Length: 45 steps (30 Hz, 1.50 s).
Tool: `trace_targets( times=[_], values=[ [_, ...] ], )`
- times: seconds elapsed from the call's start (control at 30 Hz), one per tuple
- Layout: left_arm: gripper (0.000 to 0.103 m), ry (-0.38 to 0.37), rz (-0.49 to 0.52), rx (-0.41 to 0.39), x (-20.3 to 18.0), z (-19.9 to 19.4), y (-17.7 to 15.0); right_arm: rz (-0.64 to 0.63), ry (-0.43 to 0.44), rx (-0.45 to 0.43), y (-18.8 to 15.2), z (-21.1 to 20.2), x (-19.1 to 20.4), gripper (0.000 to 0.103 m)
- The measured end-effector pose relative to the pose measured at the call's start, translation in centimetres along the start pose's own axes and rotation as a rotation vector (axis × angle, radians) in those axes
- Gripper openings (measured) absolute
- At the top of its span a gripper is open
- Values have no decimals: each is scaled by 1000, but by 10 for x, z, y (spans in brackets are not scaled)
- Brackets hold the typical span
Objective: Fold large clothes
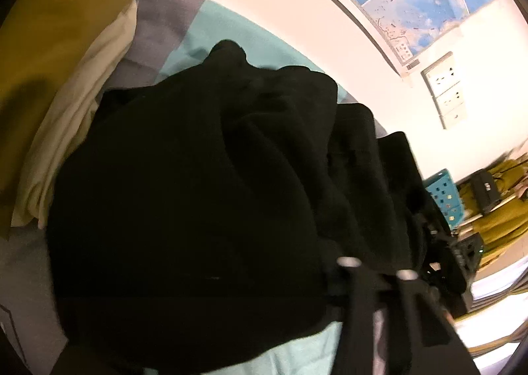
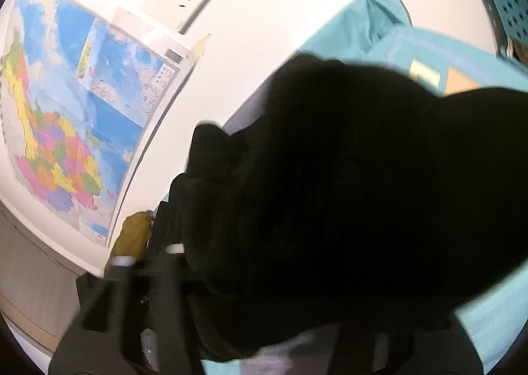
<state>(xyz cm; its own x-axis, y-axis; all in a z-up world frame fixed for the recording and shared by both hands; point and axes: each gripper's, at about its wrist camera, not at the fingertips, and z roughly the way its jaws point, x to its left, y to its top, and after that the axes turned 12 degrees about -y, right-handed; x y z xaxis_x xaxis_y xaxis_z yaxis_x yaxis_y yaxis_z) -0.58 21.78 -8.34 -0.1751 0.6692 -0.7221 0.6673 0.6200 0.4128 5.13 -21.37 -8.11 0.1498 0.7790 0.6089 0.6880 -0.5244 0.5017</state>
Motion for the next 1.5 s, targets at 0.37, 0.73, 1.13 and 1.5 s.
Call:
trace_targets(
  times=[0.37, 0.73, 1.13, 1.5],
  values=[
    [34, -178, 139, 80, -14, -74, -59, -190, 24, 54, -30, -107, 2, 32],
    [68, 100, 488, -46, -34, -138, -83, -265, -134, 188, -59, -126, -17, 75],
    [70, 145, 592, 66, -67, -53, -60, -614, 52, 24, -66, -171, 72, 76],
    [17, 188, 500, 145, -53, -8, -39, -767, -209, 184, -86, -16, 105, 63]
  ],
)
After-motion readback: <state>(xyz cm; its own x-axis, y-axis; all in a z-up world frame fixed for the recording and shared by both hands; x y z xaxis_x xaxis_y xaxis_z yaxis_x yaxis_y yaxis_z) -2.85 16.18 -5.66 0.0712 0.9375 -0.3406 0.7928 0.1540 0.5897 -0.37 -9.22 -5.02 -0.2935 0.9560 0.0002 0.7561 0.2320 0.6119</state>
